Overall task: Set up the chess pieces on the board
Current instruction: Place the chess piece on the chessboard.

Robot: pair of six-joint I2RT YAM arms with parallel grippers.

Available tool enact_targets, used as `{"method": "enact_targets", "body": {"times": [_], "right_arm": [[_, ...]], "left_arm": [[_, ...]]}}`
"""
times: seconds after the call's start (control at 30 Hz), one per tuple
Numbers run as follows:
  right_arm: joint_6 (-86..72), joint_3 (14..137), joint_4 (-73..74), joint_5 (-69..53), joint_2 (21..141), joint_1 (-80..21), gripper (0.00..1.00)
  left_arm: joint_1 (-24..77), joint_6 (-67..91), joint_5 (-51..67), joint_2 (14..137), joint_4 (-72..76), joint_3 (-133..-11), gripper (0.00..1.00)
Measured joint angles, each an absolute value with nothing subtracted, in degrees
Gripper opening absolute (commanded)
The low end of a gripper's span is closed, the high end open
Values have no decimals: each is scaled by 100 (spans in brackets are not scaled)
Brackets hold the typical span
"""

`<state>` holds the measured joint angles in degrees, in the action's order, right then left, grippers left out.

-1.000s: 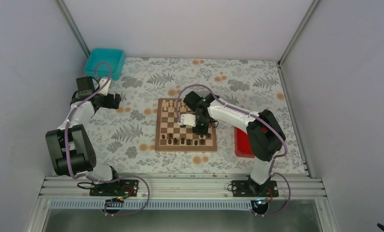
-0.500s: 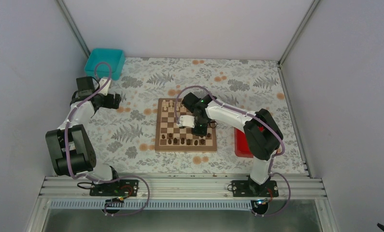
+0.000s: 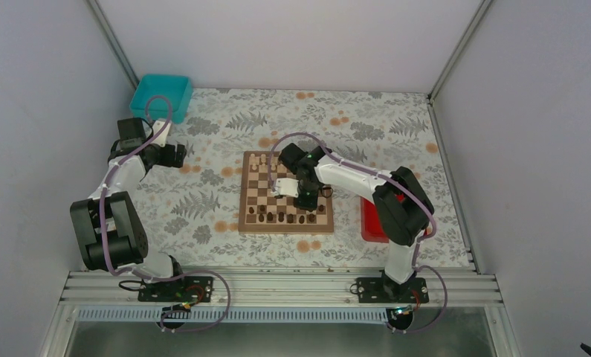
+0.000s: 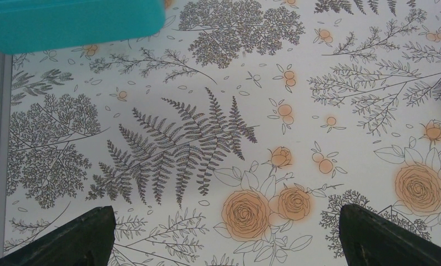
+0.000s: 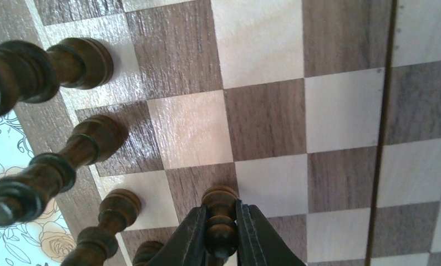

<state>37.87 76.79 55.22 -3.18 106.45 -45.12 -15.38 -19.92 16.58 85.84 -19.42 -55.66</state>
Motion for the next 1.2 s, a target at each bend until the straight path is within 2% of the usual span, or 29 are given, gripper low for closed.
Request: {"method": "enact_targets", "body": {"times": [0.6, 0.73, 0.9, 1.2], "right_arm": [[3791, 7679, 5524, -423, 10783, -4543, 17], [3789, 7679, 5527, -421, 10783, -4543, 20], [3787, 7679, 5527, -408, 10777, -4543, 28], [3782, 7679, 5529, -327, 10619, -4543, 30]], "left_arm": [[-1538, -1992, 1664, 8584, -1942, -5566, 100], [-1538, -1992, 1667, 8584, -1940, -5566, 100], [-1538, -1992, 1671, 8584, -1940, -5566, 100], [-1538, -1992, 1678, 8584, -1940, -5566, 100]]}}
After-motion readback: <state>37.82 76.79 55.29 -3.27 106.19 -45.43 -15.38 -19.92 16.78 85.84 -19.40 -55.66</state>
